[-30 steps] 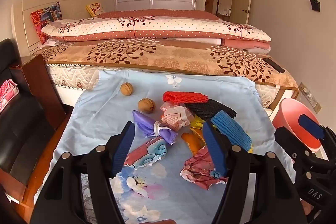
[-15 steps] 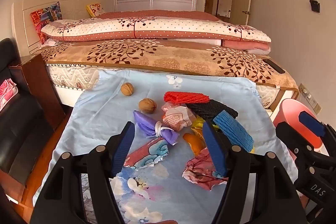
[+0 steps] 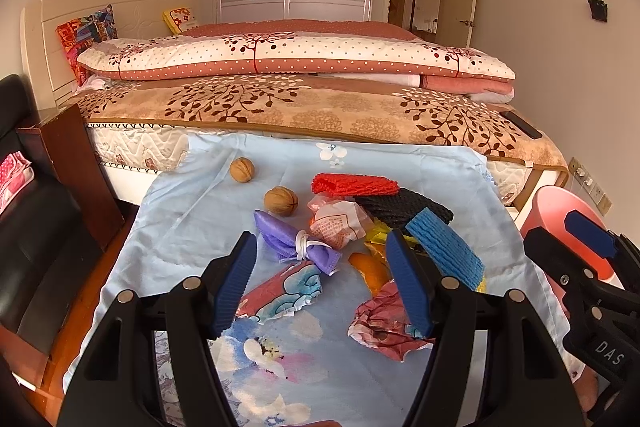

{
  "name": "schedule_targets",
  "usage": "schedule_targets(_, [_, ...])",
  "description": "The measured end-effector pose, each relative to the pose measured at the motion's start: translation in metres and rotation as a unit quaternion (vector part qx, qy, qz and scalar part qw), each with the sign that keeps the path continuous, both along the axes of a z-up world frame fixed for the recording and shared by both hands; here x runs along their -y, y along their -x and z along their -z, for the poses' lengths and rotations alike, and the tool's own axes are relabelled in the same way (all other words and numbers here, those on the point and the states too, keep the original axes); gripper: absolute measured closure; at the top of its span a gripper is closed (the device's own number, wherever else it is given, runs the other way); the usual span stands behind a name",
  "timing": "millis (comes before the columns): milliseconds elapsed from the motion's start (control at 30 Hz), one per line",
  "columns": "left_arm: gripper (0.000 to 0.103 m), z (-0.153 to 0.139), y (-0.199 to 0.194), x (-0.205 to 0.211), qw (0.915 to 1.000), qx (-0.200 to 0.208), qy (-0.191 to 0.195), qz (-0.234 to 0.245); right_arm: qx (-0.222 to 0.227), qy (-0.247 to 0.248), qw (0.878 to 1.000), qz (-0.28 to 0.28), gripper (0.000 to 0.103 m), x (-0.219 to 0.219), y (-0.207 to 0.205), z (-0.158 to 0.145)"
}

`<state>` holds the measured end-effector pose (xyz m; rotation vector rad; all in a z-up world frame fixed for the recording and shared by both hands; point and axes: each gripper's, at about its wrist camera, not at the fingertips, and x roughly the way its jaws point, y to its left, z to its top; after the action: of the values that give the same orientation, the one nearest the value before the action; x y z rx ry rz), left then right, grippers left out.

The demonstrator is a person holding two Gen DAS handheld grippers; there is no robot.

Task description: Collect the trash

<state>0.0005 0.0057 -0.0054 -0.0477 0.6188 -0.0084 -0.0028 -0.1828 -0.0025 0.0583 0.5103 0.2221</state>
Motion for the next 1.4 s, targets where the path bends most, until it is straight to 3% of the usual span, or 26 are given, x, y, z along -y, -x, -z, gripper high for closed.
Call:
schedule_targets(900, [0.036,0.001,0.000,0.000,1.0000,-0.004,0.000,0.003,-0.003,0.004,1.000,-0.001,0.029,-0.004,-0.001,0.002])
schedule_targets(1400, [0.036,0.016,0.000,-0.012,0.9997,-0.016,0.010,0.016,-0.030,0.012,0.999,-0.021,0.032,-0.014,-0.010,0.015])
